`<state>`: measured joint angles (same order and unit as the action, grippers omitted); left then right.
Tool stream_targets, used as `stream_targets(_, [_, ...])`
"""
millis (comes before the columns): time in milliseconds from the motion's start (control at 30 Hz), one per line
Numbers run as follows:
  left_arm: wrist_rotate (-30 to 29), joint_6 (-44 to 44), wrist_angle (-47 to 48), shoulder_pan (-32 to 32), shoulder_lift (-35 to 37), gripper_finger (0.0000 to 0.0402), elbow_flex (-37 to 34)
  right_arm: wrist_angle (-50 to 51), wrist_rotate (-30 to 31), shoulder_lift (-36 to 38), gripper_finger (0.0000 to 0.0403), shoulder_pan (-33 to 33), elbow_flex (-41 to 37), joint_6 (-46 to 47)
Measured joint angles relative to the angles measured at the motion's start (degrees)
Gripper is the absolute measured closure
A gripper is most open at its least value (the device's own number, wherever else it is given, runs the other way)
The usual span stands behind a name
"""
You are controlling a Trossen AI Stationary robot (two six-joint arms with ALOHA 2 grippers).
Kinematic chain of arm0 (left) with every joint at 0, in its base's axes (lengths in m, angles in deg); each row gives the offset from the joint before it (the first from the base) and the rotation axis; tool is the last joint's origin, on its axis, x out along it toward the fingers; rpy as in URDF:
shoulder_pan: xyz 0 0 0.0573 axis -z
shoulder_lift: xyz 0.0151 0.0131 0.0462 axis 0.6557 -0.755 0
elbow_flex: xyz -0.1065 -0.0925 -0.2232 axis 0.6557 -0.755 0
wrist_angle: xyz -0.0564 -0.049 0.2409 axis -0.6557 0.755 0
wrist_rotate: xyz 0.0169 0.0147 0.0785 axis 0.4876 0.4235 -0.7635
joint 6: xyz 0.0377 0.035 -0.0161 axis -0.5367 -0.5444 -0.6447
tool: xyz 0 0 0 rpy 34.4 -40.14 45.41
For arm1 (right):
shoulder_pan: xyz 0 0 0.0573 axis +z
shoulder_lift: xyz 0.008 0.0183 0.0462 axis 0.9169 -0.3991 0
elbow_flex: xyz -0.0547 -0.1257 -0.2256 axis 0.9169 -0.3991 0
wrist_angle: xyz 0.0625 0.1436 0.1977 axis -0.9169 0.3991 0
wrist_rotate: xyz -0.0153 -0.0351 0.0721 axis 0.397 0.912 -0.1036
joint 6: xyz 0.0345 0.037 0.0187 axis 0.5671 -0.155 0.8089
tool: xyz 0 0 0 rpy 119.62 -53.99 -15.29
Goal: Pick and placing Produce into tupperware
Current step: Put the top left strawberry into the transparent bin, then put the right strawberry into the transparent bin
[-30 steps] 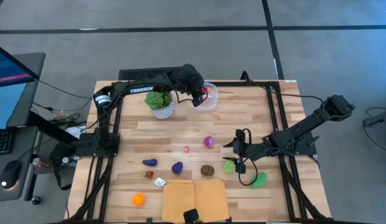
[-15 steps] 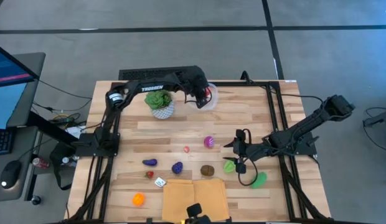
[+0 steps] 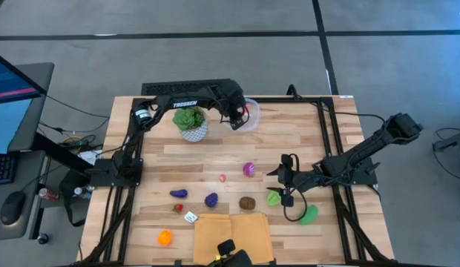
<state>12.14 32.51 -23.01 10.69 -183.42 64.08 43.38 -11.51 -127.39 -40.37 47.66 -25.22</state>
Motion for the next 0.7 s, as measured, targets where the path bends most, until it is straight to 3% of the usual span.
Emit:
stream_targets(200, [-2.54,1.2,1.09,-0.15,0.0,0.0261,0.46,-0.13,0.0,0.0,0.0133,0.0,0.0,0.0])
stream_targets(700, [-3.18,0.48,0.43,-0.15,0.0,0.0171,1.1,-0.15,0.0,0.0,0.0133,0.0,0.0,0.02])
